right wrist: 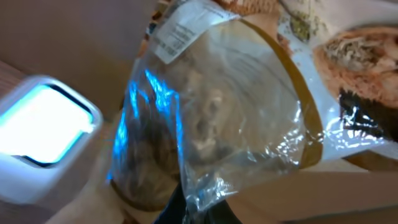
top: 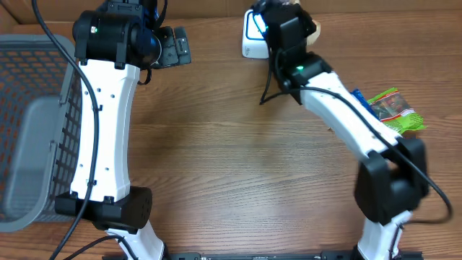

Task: Scan the item barcode
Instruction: 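Lift the PanTree bag and hold it under the white scanner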

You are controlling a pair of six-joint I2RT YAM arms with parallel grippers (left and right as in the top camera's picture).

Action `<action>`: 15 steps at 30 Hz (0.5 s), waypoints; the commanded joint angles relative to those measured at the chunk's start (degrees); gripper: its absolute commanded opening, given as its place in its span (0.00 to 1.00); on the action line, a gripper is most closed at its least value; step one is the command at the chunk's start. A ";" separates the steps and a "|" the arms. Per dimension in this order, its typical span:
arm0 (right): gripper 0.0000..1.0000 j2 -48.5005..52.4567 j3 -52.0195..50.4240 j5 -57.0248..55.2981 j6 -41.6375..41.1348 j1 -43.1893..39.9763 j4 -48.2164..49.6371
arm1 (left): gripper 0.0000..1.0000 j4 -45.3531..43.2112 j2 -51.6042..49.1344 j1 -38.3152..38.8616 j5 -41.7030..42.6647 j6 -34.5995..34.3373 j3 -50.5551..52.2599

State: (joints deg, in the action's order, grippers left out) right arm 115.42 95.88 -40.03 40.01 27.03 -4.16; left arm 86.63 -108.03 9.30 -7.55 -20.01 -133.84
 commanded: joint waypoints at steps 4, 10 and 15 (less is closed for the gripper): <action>0.04 7.80 1.16 -9.57 24.48 -0.13 15.45 | 1.00 -0.07 -0.11 0.11 0.07 -1.01 0.11; 0.04 13.29 1.18 -6.29 35.54 -0.20 22.53 | 1.00 -0.07 -0.11 0.11 0.07 -1.01 0.11; 0.04 16.24 1.18 -5.18 40.98 -0.79 23.12 | 1.00 -0.07 -0.11 0.11 0.07 -1.01 0.11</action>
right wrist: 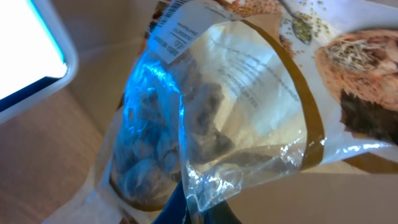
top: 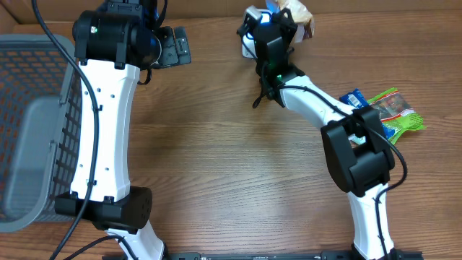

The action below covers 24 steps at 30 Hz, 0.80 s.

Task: Scan the item barcode
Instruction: 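Lift the PanTree bag and hold it under the white scanner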

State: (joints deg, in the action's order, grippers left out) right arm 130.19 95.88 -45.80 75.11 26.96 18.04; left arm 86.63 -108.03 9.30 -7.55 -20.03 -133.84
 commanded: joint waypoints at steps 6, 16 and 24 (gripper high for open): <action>0.04 1.77 1.16 1.09 6.23 -1.03 1.77 | 1.00 -0.07 -0.11 0.11 0.07 -0.98 0.11; 0.04 1.79 1.16 4.85 10.91 -1.33 1.97 | 1.00 -0.07 -0.11 0.11 0.07 -0.98 0.11; 0.04 1.79 1.16 6.80 17.92 -1.81 -1.09 | 1.00 -0.07 -0.11 0.11 0.07 -0.98 0.11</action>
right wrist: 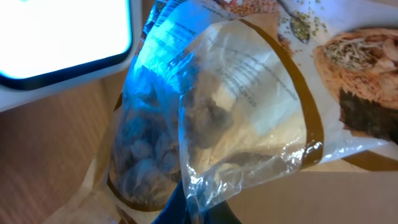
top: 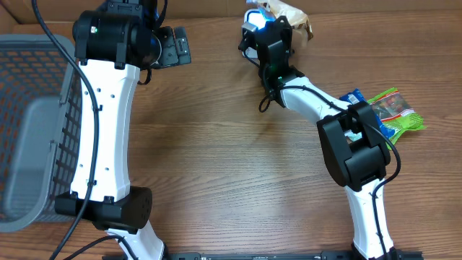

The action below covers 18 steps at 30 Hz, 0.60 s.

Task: Scan the item barcode
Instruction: 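Lift the PanTree bag and hold it under the white scanner, then carry the PanTree bag right and drop it on the scanned pile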

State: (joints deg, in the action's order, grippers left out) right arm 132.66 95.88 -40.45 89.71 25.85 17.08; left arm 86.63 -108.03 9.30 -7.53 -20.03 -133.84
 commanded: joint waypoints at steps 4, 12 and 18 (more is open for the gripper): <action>0.04 -0.68 1.16 2.03 3.41 -1.20 -0.96 | 1.00 -0.07 -0.11 0.11 0.04 -0.98 0.11; 0.04 -0.68 1.16 1.99 3.56 -1.49 -0.90 | 1.00 -0.07 -0.11 0.11 0.04 -0.98 0.11; 0.04 -0.68 1.16 1.18 3.61 -1.49 1.05 | 1.00 -0.09 -0.11 0.11 0.04 -0.98 0.11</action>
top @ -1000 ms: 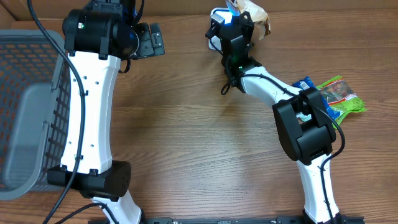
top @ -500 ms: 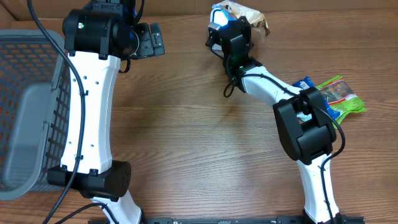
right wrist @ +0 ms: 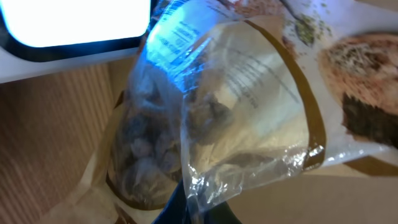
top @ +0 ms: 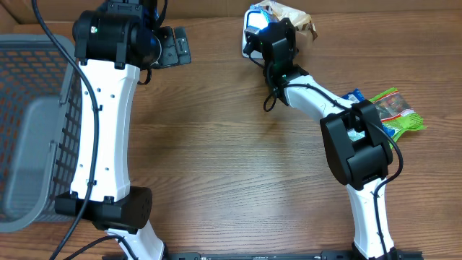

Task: Scan the item barcode
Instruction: 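Carry the PanTree bag right and drop it on the scanned pile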

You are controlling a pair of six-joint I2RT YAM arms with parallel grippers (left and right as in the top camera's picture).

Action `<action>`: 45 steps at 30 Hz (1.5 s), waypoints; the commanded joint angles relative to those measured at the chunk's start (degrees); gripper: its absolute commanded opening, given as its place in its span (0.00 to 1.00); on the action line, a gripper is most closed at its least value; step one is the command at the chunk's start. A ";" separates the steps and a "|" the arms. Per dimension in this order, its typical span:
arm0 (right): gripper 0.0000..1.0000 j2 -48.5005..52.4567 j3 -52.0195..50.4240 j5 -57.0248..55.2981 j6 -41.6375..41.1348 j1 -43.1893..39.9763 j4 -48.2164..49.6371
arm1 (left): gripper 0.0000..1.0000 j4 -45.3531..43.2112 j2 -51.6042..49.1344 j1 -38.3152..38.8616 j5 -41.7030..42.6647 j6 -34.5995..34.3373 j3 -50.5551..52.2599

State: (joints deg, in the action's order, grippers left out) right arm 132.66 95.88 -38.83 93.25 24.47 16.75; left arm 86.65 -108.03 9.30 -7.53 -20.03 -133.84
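My right gripper [right wrist: 198, 208] is shut on the edge of a clear and brown snack bag [right wrist: 236, 118], which fills the right wrist view. The bag [top: 292, 14] is held up at the table's far edge, right beside the white scanner [top: 250, 25] with its lit blue-white face [right wrist: 74, 22]. Blue light falls on the bag's white label [right wrist: 180, 31]. The fingertips are mostly hidden by the bag. My left gripper [top: 172, 47] hangs at the far left of the table, away from the bag; its jaws look apart with nothing in them.
A grey mesh basket [top: 32, 123] stands at the left edge. Green and blue snack packets [top: 386, 110] lie on the wooden table [top: 231, 166] at the right.
The scanner's lit face has shifted further right across the top of the right wrist view, closer over the bag's label. The left arm has not moved.
My right gripper held the bag with the scanner low at the left of its view. Then the scanner stood at the upper left, then along the top. Now it is above the label, with blue light on the bag throughout.
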 commanded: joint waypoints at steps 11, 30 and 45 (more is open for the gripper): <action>0.04 -0.70 1.16 -1.14 2.60 0.00 2.71 | 1.00 -0.09 -0.11 0.11 0.04 -0.98 0.11; 0.04 -14.27 1.16 -3.39 -18.36 10.97 -24.33 | 1.00 -0.09 -0.11 0.11 0.04 -0.98 0.11; 0.04 -34.51 1.18 28.28 -84.56 12.50 -63.30 | 1.00 -0.09 -0.11 0.11 0.04 -0.98 0.11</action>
State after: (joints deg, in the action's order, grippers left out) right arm 103.13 95.98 -19.46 26.24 41.15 -45.34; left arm 86.65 -108.03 9.30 -7.53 -20.03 -133.80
